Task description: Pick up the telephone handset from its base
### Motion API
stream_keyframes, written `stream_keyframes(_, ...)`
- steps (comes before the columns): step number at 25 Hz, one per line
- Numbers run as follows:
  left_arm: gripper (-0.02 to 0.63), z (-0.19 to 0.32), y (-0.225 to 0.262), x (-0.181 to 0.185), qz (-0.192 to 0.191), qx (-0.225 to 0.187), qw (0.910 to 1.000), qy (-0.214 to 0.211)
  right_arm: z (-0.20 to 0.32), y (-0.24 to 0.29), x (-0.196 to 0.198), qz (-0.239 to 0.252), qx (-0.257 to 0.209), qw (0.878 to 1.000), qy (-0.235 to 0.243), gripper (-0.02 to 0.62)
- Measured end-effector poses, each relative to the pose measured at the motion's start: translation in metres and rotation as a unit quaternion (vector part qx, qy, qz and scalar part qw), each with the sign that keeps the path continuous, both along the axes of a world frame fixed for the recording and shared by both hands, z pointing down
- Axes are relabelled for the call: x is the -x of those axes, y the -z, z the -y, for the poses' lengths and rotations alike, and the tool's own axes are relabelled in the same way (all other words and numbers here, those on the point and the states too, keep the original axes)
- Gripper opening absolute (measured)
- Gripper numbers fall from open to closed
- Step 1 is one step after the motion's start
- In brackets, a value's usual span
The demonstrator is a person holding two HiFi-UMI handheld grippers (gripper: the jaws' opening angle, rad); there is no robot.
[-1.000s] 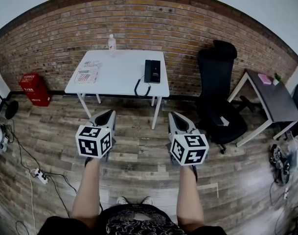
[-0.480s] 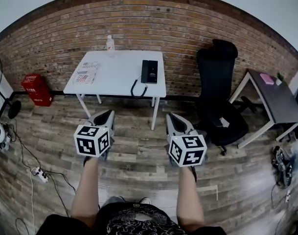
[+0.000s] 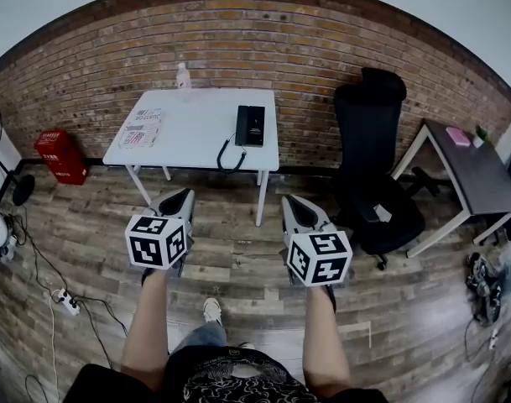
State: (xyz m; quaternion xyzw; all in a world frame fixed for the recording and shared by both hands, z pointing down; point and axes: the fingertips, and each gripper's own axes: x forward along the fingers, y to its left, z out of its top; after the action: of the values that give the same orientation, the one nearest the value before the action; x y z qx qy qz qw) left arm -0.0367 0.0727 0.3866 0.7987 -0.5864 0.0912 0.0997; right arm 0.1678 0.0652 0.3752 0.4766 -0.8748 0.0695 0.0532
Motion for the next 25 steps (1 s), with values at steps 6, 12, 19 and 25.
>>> stream_keyframes(6,0.008,0.028,-0.008,0.004,-0.004,0.003,1.0000,-0.001,0.027,-0.007,0.006,-0.006,0.005,1.000,0.002,0.000)
stream_keyframes(12,0.008,0.074,-0.016,0.021,-0.011,0.006,0.9999,-0.007,0.071,-0.014,0.023,-0.014,0.010,1.000,-0.004,0.000)
stream_keyframes(19,0.008,0.145,-0.020,0.046,-0.018,0.017,0.9992,-0.032,0.134,-0.015,0.054,-0.025,0.021,0.999,-0.021,0.000)
stream_keyframes(25,0.008,0.203,-0.020,0.063,-0.028,0.023,0.9975,-0.060,0.181,-0.013,0.075,-0.036,0.032,0.998,-0.040,0.000)
